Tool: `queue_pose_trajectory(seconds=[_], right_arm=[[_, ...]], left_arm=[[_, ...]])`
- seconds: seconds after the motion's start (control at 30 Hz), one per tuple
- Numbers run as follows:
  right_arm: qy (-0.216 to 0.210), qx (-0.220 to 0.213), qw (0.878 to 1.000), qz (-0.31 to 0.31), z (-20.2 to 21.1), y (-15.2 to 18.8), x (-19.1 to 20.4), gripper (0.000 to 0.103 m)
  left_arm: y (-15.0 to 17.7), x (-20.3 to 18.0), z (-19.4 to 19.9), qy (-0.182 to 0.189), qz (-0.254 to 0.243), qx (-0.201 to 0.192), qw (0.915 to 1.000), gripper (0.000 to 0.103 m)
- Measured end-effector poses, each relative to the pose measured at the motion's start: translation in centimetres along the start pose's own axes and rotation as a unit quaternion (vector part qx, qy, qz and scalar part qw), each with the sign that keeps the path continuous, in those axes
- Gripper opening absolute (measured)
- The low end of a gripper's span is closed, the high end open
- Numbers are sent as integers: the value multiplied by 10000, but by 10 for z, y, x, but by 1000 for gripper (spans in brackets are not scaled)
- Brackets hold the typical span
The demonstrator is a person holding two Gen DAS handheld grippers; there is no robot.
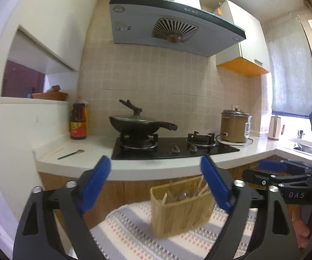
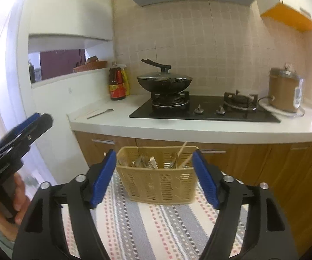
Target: Organize utensils
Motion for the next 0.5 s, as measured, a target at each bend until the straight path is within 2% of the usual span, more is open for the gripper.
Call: queue_pose_trajectory(seconds=[0.17,0.23,0.27,0.3,0.37,0.43,0.5], right_arm=[[126,-446,9985,-306,24,35,7,84],[-186,-702,9964,-442,29,53,7,88],[-101,-780,9957,-483,31,59,6,92],[306,-860,9949,-439,33,67,7,94],[849,-1033,9902,-398,36,82,8,95],[1103,-1123,9870,-327,33,92,10,95],[1373,-1033,9849,-198,23,103,16,95]], left_arm=[[30,1,25,-243,-23,0,9997,90],[48,6,32,-375,68,32,9993,90],[58,11,36,-457,129,-23,9989,91],[65,14,40,-560,159,-83,9983,91],[82,20,41,-812,229,-118,9964,91],[102,24,36,-960,261,27,9950,91],[116,24,32,-969,117,52,9952,92]])
Point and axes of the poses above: each gripper's, at about its wrist camera, not at the fingertips, and z roughly against the way its jaws point, x to its left, y to its underside, the point moved 2 cm from there along -z, roughly the way its jaws point, and after that the axes turned 10 degrees about z, right-handed, at the moved point
